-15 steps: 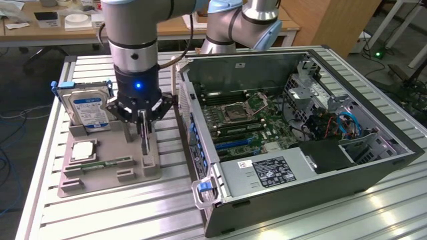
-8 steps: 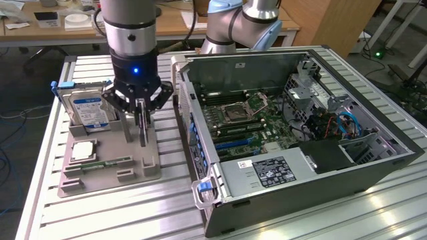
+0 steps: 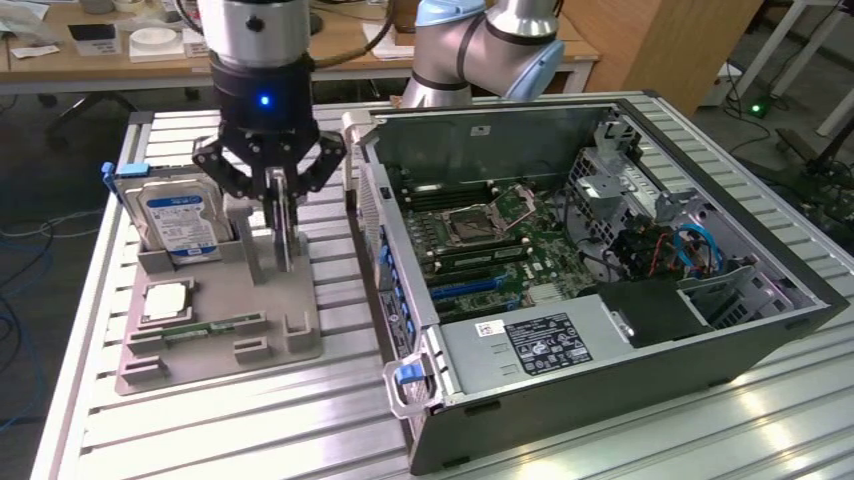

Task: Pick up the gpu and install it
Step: 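Pick up the gpu and move the gpu toward the slot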

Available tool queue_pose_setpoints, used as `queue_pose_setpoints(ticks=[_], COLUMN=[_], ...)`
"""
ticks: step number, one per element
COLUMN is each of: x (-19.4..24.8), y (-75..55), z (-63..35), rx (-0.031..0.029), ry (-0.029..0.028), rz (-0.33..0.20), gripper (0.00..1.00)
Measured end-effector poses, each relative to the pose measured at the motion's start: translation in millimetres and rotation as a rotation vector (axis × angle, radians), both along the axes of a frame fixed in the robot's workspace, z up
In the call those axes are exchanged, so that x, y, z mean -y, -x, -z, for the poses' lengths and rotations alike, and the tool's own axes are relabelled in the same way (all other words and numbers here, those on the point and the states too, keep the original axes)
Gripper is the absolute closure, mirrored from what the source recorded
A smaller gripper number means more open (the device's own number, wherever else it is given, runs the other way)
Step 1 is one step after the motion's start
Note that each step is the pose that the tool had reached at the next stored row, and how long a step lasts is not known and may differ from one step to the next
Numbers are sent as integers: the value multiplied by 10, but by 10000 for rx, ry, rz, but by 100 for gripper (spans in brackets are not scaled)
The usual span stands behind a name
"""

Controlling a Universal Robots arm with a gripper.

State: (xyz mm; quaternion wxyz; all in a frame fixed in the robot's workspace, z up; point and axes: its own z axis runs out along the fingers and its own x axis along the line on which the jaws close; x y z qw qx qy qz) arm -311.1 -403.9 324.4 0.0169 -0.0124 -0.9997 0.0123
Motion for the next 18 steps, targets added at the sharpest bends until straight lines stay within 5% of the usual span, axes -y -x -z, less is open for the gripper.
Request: queue_pose_setpoints(ticks=[18], x=[0], y=[0], z=[-783], rx=[0], ry=[0], rz=[0], gripper=[72])
